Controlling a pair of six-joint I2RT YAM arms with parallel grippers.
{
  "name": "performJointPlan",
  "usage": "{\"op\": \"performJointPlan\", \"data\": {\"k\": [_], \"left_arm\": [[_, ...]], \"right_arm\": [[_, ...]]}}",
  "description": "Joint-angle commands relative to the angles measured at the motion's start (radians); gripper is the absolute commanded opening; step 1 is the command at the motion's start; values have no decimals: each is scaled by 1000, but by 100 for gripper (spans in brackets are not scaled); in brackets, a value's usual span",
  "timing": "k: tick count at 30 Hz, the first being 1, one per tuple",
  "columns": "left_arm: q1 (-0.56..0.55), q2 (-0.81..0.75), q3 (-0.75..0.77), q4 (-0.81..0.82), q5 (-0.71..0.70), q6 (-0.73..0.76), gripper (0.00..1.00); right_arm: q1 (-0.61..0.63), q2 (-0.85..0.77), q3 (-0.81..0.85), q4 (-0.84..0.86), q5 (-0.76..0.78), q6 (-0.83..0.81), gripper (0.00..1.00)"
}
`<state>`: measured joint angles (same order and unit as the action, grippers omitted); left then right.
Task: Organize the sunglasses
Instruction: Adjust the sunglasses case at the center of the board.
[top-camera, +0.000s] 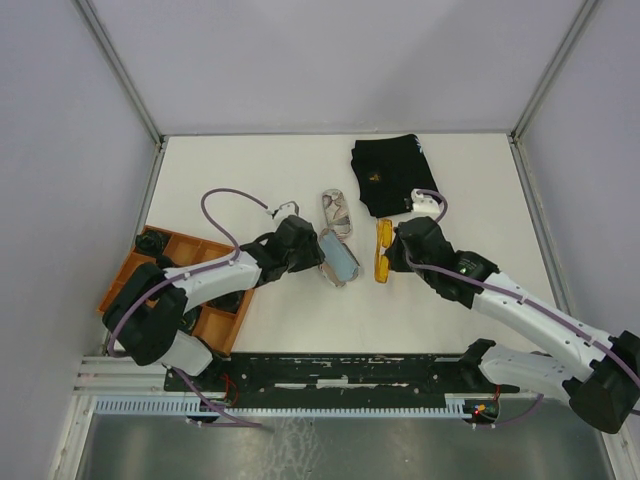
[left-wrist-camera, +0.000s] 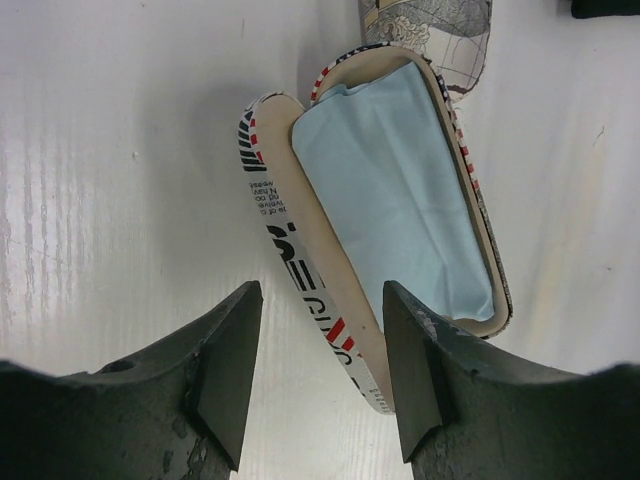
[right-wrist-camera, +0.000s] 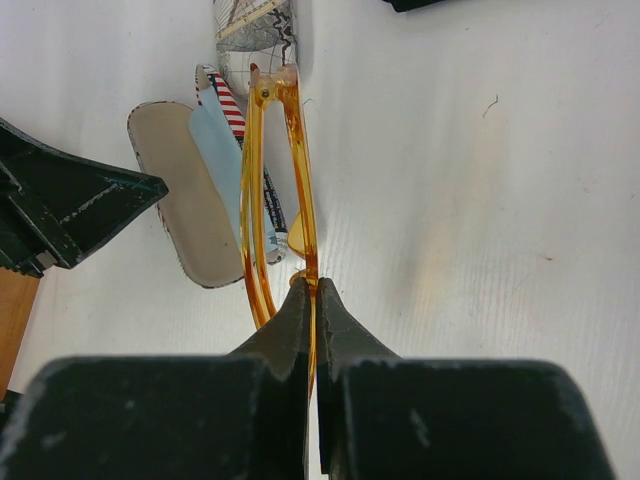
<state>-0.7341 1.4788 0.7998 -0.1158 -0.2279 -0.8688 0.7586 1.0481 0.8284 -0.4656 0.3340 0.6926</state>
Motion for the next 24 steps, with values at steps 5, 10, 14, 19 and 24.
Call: {"op": "performJointPlan", "data": {"k": [5,10,14,19,24], "left_arm": [[7,51,-3,96,49,-65,59],[8,98,6,120,71,-66,58],[10,116,8,125,78,-62,54],[17,114,10,120,73,-38,46],[24,99,14,100,64,-2,38]], "right_arm": [[0,-38,1,10,28,-5,0],[-1,-44,1,3,32,-10,0],[-1,-48,2,1,34,-13,0],[-1,-52,3,0,36,-17,0],[0,-56,-1,2,31,-19,0]]}}
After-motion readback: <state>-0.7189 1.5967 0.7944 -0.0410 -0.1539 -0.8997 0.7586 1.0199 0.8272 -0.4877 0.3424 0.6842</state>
